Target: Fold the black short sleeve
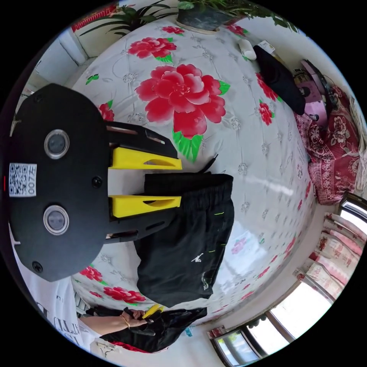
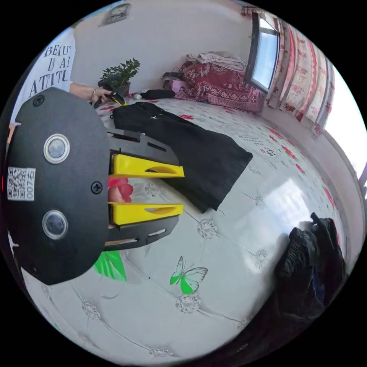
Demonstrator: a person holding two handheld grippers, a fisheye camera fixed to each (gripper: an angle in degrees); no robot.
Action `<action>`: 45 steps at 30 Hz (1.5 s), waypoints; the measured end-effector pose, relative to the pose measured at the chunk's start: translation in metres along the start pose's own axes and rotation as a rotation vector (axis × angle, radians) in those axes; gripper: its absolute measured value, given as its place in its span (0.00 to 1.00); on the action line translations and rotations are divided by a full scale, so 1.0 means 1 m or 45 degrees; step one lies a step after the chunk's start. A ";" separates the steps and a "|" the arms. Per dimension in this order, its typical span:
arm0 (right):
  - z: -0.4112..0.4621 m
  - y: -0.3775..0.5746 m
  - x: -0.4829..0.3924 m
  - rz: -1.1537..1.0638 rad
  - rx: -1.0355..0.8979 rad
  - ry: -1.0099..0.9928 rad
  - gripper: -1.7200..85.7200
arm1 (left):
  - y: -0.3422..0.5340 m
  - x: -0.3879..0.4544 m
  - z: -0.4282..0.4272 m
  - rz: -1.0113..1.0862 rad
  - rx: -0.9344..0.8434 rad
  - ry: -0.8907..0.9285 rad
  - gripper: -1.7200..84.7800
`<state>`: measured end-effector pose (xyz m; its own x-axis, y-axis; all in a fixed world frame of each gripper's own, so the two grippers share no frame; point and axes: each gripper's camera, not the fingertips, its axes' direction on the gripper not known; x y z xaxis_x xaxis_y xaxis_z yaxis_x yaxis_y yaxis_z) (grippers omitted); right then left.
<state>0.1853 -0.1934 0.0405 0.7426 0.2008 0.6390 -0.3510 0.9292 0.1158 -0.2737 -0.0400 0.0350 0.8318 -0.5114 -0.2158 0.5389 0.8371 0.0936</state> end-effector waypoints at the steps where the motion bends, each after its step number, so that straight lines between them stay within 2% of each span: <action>1: 0.003 -0.006 0.003 0.021 0.039 -0.051 0.07 | -0.003 0.002 0.006 0.001 -0.018 -0.010 0.14; 6: 0.015 -0.023 0.025 0.195 0.087 -0.237 0.03 | -0.016 0.008 0.027 -0.005 -0.007 -0.032 0.13; 10: -0.030 0.010 0.051 0.187 0.233 -0.426 0.02 | -0.012 0.003 0.014 0.023 -0.027 -0.020 0.06; 12: -0.049 0.035 0.065 0.193 0.255 -0.400 0.02 | -0.005 0.010 0.008 0.104 -0.044 0.002 0.05; 17: -0.091 0.103 0.119 0.457 0.346 -0.318 0.02 | 0.007 0.030 0.012 0.160 -0.086 0.048 0.10; 21: -0.105 0.108 0.126 0.530 0.412 -0.361 0.02 | 0.016 0.039 0.011 0.162 -0.102 0.082 0.11; 24: -0.119 0.080 0.073 0.313 0.438 -0.355 0.02 | 0.025 0.033 -0.002 0.136 -0.084 0.088 0.11; 28: -0.109 0.045 -0.083 -0.367 0.247 -0.257 0.02 | 0.039 0.011 -0.025 0.078 -0.031 0.125 0.11; 32: -0.043 0.091 -0.247 -1.102 -0.045 -0.182 0.02 | 0.056 -0.017 -0.042 0.029 -0.012 0.186 0.11; 35: 0.034 0.156 -0.308 -1.421 -0.240 -0.180 0.03 | 0.068 -0.034 -0.045 0.021 0.024 0.257 0.11; 37: 0.089 0.192 -0.320 -1.515 -0.374 -0.102 0.04 | 0.075 -0.045 -0.042 0.003 0.034 0.296 0.11; 40: 0.155 0.225 -0.312 -1.553 -0.566 0.178 0.06 | 0.084 -0.062 -0.026 -0.043 -0.017 0.371 0.12; 45: 0.099 0.178 -0.271 -1.311 -0.405 0.089 0.07 | 0.088 -0.074 -0.013 -0.010 -0.078 0.513 0.15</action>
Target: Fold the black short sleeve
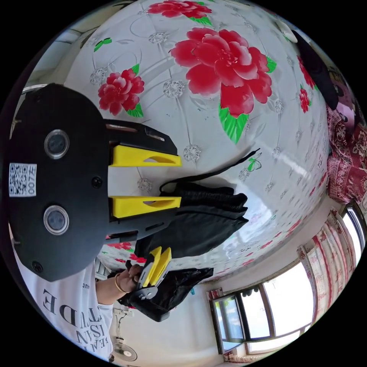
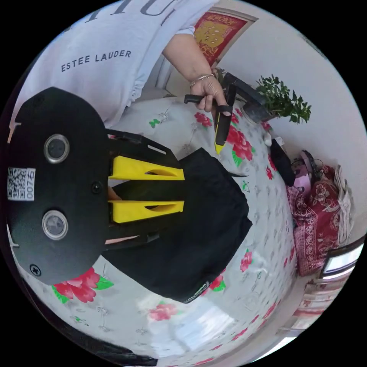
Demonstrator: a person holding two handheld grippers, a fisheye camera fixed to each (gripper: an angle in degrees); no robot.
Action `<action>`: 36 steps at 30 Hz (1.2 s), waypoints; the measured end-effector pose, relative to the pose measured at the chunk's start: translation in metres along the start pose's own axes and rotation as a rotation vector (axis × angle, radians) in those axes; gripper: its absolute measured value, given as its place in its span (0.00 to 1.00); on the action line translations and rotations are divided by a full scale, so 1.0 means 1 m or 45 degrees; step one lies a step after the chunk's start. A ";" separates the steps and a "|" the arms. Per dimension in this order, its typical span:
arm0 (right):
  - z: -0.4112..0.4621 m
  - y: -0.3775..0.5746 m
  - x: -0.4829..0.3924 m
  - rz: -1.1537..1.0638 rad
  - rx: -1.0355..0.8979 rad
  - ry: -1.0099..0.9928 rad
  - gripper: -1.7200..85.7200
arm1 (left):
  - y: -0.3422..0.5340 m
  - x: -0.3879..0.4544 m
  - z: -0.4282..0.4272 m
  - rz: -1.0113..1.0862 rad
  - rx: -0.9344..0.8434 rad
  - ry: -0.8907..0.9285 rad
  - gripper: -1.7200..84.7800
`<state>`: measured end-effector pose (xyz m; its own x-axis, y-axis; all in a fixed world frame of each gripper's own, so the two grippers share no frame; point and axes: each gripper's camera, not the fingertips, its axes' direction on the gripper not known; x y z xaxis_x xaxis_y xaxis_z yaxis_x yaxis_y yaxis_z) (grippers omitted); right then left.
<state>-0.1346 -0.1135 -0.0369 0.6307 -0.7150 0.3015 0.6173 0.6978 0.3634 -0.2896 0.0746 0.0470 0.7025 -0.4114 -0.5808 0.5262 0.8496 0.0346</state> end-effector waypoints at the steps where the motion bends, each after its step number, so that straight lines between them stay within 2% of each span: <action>1: -0.018 0.011 0.028 0.127 0.048 0.020 0.07 | -0.001 0.000 0.001 0.009 -0.004 0.009 0.16; 5: -0.042 0.070 0.139 0.702 0.078 -0.050 0.09 | -0.017 0.006 0.018 0.073 -0.066 0.117 0.19; 6: -0.041 0.079 0.152 0.766 0.086 -0.097 0.09 | -0.023 0.008 0.029 0.078 -0.113 0.143 0.20; 8: -0.026 0.106 0.190 0.972 0.124 -0.359 0.09 | -0.032 0.013 0.043 0.089 -0.157 0.161 0.19; 10: -0.009 0.109 0.203 1.011 0.134 -0.507 0.08 | -0.039 0.020 0.053 0.095 -0.191 0.106 0.16; 15: 0.027 0.045 0.197 0.846 0.059 -0.506 0.04 | -0.059 0.026 0.060 0.159 -0.212 0.111 0.08; 19: 0.062 -0.063 0.185 0.634 0.073 -0.514 0.02 | -0.095 -0.001 0.039 0.140 -0.135 0.107 0.06; 24: 0.116 -0.212 0.157 0.518 0.101 -0.506 0.03 | -0.196 -0.058 -0.026 0.094 0.087 -0.211 0.06; 26: 0.138 -0.262 0.140 0.484 0.032 -0.377 0.04 | -0.222 -0.078 -0.045 -0.002 0.159 -0.331 0.08; 29: 0.146 -0.275 0.105 0.284 -0.058 -0.121 0.05 | -0.228 -0.090 -0.066 -0.136 0.203 -0.520 0.09; 31: 0.144 -0.256 0.083 0.135 -0.120 -0.015 0.05 | -0.210 -0.074 -0.069 -0.124 0.210 -0.603 0.10; 34: 0.128 -0.191 0.051 -0.052 -0.247 0.122 0.05 | -0.154 -0.017 -0.053 0.022 0.189 -0.751 0.11; 36: 0.115 -0.142 0.035 -0.104 -0.352 0.216 0.05 | -0.102 0.039 -0.019 0.130 0.080 -0.816 0.10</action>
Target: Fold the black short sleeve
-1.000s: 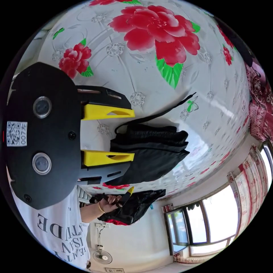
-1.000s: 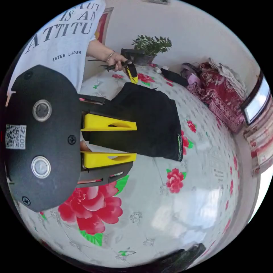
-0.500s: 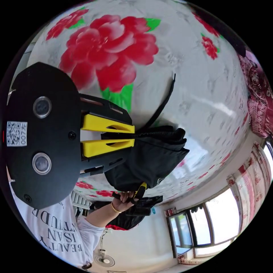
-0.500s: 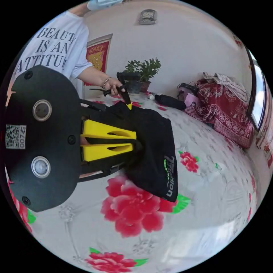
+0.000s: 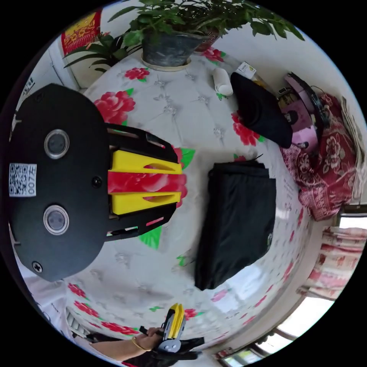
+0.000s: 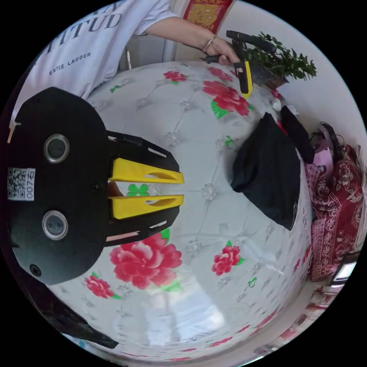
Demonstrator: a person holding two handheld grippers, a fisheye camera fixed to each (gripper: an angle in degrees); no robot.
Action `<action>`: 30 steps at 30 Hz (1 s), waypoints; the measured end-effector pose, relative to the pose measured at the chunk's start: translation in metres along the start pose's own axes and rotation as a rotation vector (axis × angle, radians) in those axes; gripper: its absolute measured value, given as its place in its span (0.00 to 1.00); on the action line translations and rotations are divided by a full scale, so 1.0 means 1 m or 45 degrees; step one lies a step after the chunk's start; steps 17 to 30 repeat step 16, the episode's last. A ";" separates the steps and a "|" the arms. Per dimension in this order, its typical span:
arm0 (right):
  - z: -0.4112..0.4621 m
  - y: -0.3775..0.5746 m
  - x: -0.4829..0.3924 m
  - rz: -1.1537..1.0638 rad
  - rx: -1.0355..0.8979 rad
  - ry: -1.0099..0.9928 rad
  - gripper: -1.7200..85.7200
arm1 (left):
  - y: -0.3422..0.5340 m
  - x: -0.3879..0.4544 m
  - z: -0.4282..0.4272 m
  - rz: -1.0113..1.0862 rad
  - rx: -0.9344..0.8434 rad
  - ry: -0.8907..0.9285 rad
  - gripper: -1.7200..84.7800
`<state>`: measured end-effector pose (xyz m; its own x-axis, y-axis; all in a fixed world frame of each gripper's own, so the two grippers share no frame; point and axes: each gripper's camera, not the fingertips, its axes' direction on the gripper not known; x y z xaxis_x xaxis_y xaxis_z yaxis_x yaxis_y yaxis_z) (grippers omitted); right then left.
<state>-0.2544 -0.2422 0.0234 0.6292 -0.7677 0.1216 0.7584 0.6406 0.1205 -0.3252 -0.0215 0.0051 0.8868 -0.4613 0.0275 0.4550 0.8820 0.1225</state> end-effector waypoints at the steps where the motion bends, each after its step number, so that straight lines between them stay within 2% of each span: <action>1: -0.003 0.035 -0.010 0.007 -0.071 0.063 0.05 | 0.011 0.019 -0.002 0.032 -0.019 -0.009 0.10; 6: -0.018 0.160 -0.051 0.091 -0.340 0.158 0.04 | 0.094 0.190 -0.009 0.379 -0.212 0.077 0.09; 11: 0.006 0.239 -0.087 0.169 -0.521 0.175 0.05 | 0.134 0.285 -0.016 0.567 -0.246 0.042 0.04; 12: 0.005 0.243 -0.091 0.207 -0.466 0.207 0.06 | 0.141 0.301 -0.017 0.608 -0.232 0.031 0.02; 14: 0.002 0.254 -0.107 0.220 -0.330 0.281 0.06 | 0.148 0.318 -0.018 0.626 -0.181 -0.070 0.01; 16: -0.003 0.260 -0.103 0.325 -0.242 0.237 0.06 | 0.151 0.334 -0.018 0.683 -0.167 -0.160 0.01; 30: -0.003 0.260 -0.103 0.325 -0.242 0.237 0.06 | 0.151 0.334 -0.018 0.683 -0.167 -0.160 0.01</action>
